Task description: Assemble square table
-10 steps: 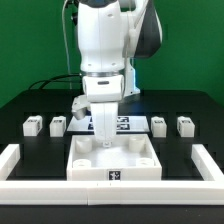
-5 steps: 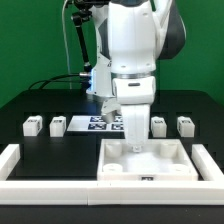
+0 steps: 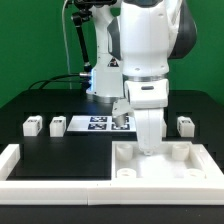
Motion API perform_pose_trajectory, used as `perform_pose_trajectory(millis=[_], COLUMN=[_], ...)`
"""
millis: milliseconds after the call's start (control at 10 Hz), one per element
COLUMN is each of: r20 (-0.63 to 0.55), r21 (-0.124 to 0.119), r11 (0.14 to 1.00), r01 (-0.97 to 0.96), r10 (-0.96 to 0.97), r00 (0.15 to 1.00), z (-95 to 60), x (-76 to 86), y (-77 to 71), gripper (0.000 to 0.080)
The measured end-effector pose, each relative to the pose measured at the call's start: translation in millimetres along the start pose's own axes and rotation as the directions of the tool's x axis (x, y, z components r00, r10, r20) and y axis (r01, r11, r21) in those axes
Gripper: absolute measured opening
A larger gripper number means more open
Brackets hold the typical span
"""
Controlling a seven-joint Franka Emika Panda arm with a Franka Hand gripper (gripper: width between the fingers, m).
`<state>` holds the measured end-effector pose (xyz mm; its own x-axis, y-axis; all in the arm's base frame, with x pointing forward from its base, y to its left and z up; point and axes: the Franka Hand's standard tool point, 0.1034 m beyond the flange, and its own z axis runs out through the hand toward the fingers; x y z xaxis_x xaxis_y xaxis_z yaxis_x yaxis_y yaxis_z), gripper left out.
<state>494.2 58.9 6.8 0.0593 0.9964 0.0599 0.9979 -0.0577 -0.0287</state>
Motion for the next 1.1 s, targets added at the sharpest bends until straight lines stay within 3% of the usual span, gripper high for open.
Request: perform_pose_trajectory(millis=[400,500,600,900,1000,1100], r20=[0.0,0.0,0.0,0.0,0.0,0.0], r21=[-0.004,-0.003,-0.003,-0.003,-0.003,-0.003], r11=[1.0,1.0,1.0,1.0,1.0,1.0], r01=[-0.008,-0.008,-0.009,-0.011,-0.011,-0.012], r10=[0.008,0.008,0.009,0.011,0.011,0.012], r00=[1.0,1.0,1.0,1.0,1.0,1.0], z=[0.0,0.5,0.5,0.6,0.6,0.6], x=[-0.4,-0.7,-1.0,-1.8,-2.0,-2.2], y=[-0.3,-0.5,-0.5,-0.5,-0.4,-0.4], gripper=[0.0057,0.0173,0.0173,0.0582,0.0582,0.0637])
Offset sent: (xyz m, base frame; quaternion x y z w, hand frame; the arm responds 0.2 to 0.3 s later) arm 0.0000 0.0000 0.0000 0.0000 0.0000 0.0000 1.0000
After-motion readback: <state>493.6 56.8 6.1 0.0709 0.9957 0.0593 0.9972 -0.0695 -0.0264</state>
